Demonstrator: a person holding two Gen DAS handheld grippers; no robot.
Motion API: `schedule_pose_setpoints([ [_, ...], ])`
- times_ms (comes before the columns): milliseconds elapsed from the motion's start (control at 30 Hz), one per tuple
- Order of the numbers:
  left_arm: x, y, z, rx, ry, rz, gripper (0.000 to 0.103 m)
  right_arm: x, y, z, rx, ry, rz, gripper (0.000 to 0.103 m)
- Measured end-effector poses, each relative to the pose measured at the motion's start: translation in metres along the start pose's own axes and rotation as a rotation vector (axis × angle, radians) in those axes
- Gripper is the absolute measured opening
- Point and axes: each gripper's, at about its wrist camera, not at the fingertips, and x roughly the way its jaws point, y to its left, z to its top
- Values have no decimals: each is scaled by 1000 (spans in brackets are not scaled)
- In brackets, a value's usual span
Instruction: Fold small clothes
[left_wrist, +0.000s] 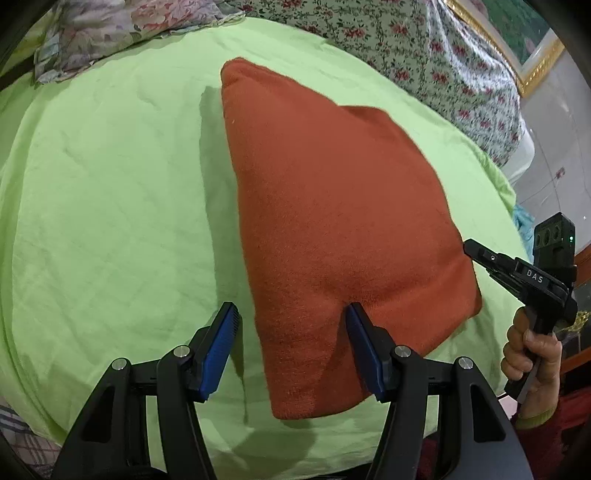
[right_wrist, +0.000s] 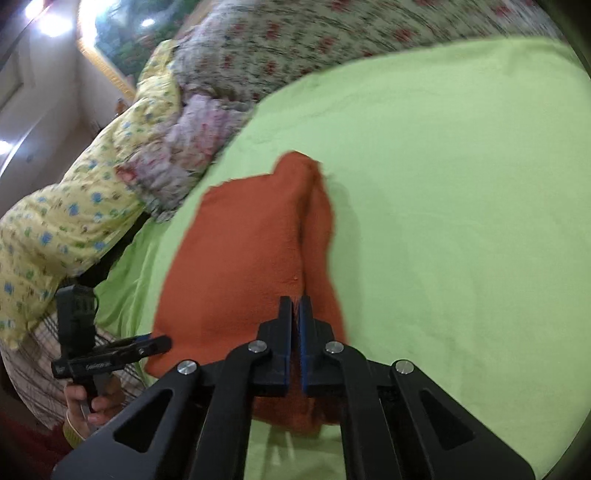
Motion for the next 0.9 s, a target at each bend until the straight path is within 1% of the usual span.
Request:
schedule_pose_setpoints([
  [67, 1, 2, -1, -10, -3, -8, 62, 8, -10, -5, 26, 16, -11, 1],
  [133, 0, 2, -1, 1, -8, 3, 62, 15, -12, -10, 35, 29, -18, 1],
  [200, 0, 1, -2, 9, -10, 5, 62, 20, -6, -12, 6, 54, -17, 1],
  [267, -4, -1, -3, 20, -18, 7, 62, 18, 1, -10, -24, 41, -53, 3],
  [333, -13, -1, -2, 38, -21, 2, 60, 9, 7, -5, -37, 20, -68, 4],
  [400, -25, 2, 6, 50, -52, -16, 60, -6, 12, 3, -40, -21, -99, 6],
  [467, -40, 4, 24, 55, -100, -35, 60, -16, 18, 13, -48, -54, -95, 6],
  [500, -44, 5, 35, 56, -122, -36, 60, -20, 22, 20, -53, -71, -76, 6],
  [567, -50, 2, 62, 59, -175, -37, 60, -17, 32, 34, -61, -79, -41, 7],
  [600, -48, 0, 76, 75, -193, -64, 60, -11, 38, 44, -63, -73, -26, 7],
  [633, -42, -2, 87, 80, -192, -83, 60, -3, 43, 51, -58, -68, -14, 10],
  [700, -23, -5, 111, 74, -167, -102, 60, 19, 56, 66, -53, -51, 23, 18],
  [733, -10, -8, 124, 88, -148, -123, 60, 36, 59, 76, -47, -33, 52, 31],
  [767, 2, -9, 133, 95, -141, -103, 60, 49, 60, 83, -36, -10, 69, 37],
  [800, 10, -11, 141, 97, -135, -72, 60, 63, 60, 88, -24, 9, 77, 37],
  [833, 24, -9, 149, 99, -127, -26, 59, 74, 59, 92, -11, 22, 74, 37],
  [900, 45, -1, 161, 76, -104, 16, 57, 99, 52, 101, 8, 47, 41, 37],
])
